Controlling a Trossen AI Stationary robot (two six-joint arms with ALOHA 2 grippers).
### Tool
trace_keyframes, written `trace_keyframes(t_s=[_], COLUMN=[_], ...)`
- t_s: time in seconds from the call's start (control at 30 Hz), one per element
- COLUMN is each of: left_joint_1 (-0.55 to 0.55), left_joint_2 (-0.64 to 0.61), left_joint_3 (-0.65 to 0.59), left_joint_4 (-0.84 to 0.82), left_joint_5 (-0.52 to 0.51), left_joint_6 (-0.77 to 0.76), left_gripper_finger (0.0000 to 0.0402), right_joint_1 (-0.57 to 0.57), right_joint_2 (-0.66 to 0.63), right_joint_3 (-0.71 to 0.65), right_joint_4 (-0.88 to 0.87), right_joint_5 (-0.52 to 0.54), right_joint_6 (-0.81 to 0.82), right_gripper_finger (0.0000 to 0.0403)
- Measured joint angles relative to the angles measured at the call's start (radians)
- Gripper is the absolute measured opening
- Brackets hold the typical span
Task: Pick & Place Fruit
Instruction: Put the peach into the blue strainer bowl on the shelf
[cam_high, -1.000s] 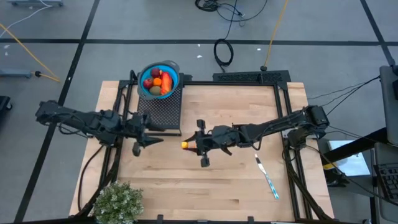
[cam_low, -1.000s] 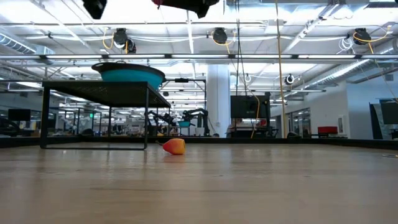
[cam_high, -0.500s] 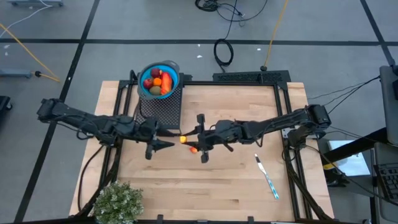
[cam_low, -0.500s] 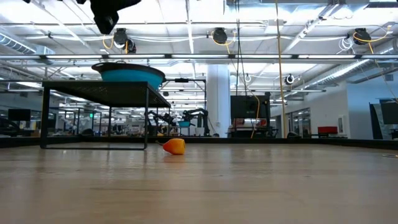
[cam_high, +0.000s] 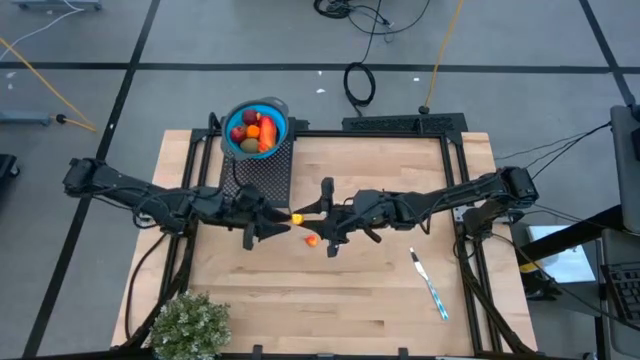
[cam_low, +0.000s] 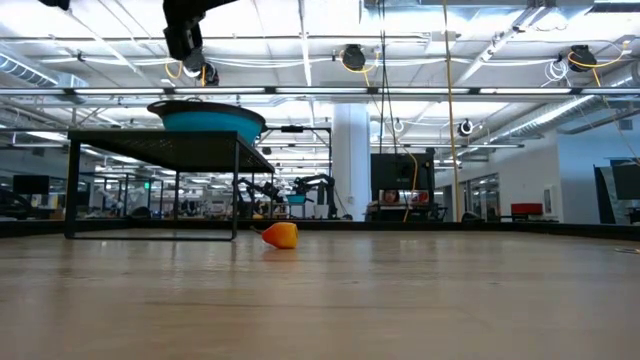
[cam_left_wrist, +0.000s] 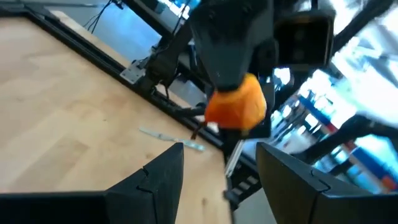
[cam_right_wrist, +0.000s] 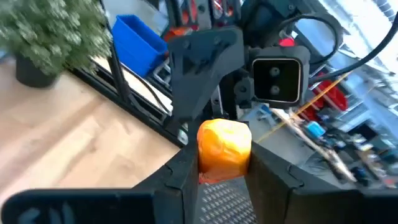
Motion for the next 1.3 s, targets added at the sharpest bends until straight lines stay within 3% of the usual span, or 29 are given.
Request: trace_keyframes(t_s=[0.43, 0.63, 1.3], left_joint_1=[0.022, 0.022, 0.028], left_joint_2=[0.043, 0.059, 0.168], left_joint_3=[0.0, 0.0, 0.013], left_joint_4=[0.119, 0.118, 0.201], left_joint_5=[-0.015, -0.06, -0.076], left_joint_6=[-0.123, -0.139, -0.16], left_gripper_finger=[0.02, 0.02, 0.02], right_joint_1=[0.015, 0.025, 0.028], right_joint_2=[0.0, 0.0, 0.001], right_joint_3=[0.0, 0.0, 0.0], right_joint_4=[-0.073, -0.078, -0.094], right_joint_5=[0.099, 0.098, 0.1], right_joint_6=[-0.11, -0.117, -0.072], right_gripper_finger=[0.0103, 0.0105, 0.0104])
